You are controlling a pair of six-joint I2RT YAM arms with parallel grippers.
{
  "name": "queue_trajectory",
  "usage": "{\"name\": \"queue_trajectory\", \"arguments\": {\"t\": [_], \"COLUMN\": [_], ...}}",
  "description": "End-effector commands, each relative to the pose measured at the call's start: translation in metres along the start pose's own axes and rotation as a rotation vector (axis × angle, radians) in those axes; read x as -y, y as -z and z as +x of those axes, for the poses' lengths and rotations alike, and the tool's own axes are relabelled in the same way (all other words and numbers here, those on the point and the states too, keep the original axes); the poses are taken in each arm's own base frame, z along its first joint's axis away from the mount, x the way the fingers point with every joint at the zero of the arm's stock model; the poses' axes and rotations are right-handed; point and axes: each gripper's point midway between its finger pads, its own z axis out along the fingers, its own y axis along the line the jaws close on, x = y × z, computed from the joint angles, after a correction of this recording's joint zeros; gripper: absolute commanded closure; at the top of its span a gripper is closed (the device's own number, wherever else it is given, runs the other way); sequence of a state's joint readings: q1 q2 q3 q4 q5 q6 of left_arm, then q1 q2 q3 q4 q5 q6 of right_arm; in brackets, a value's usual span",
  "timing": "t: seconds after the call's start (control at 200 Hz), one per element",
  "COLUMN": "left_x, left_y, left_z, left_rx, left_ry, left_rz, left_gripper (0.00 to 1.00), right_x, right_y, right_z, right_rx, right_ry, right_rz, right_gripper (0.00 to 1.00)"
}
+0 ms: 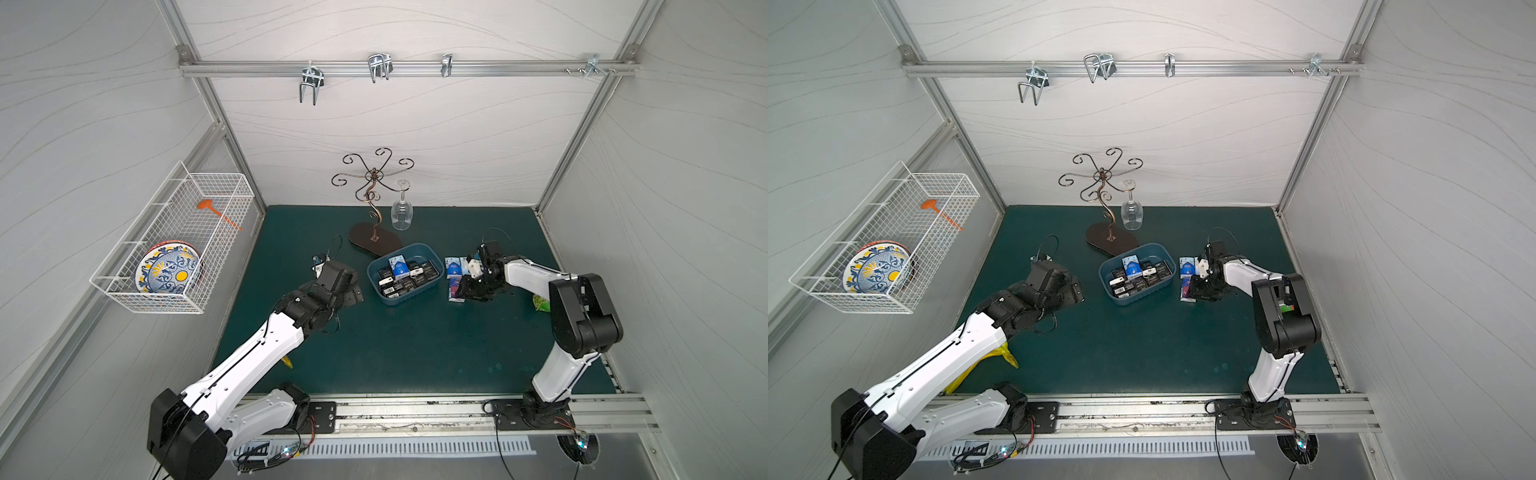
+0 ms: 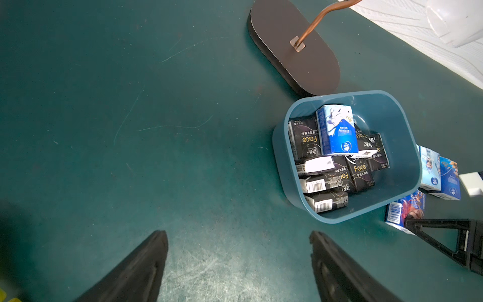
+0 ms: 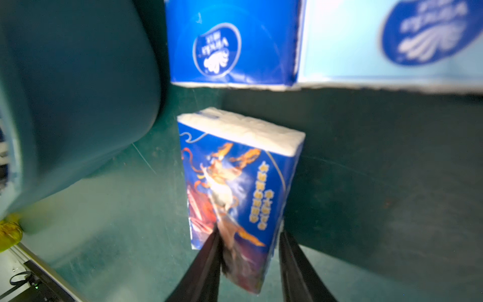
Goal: Take the pocket tissues out of the storage box
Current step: Move the pocket tissues to the center of the board.
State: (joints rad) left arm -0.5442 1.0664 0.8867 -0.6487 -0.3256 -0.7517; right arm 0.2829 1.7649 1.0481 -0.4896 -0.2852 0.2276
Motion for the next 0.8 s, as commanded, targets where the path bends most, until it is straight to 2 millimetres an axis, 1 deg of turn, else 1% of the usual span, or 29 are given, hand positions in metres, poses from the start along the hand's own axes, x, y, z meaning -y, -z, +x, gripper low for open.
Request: {"name": "queue_trajectory", "arguments": {"t": [0.0, 0.18, 0.28, 0.34, 0.545, 0.61, 0.795], "left_x": [0.007, 0.006, 0.006, 0.006, 0.005, 0.006, 0.005], "left_y": [0.014, 0.015, 0.015, 0.015, 0.015, 0.014, 0.015], "left_z": [-0.018, -0.018, -0.019, -0.019, -0.019, -0.018, -0.019], "left_rx": [0.056, 0.058, 0.058, 0.058, 0.059, 0.058, 0.061], "left_ry": [0.012, 0.014, 0.014, 0.014, 0.015, 0.014, 0.016], "left_rz": [0.027, 0.025, 0.026, 0.024, 0.021, 0.02, 0.016], "left_gripper": [0.11, 0.11, 0.11, 0.11, 0.11, 0.11, 0.11], "right_x": [0.005, -0.005, -0.01, -0.011, -0.005, -0.003, 0.003], "right_y": [-0.001, 0.016, 0.022, 0.023, 0.02, 0.017, 0.006], "right_z": [0.001, -0.008, -0.013, -0.016, -0.023, -0.024, -0.024], "right_rx": [-0.02, 0.035, 0.058, 0.067, 0.079, 0.072, 0.049], "right_ry": [-0.002, 0.01, 0.008, 0.003, -0.02, -0.021, -0.022], "right_rz": [0.038, 0.017, 0.001, -0.008, -0.015, -0.018, -0.013], "right_gripper": [0.57, 0.53, 0.51, 0.51, 0.5, 0.53, 0.66]}}
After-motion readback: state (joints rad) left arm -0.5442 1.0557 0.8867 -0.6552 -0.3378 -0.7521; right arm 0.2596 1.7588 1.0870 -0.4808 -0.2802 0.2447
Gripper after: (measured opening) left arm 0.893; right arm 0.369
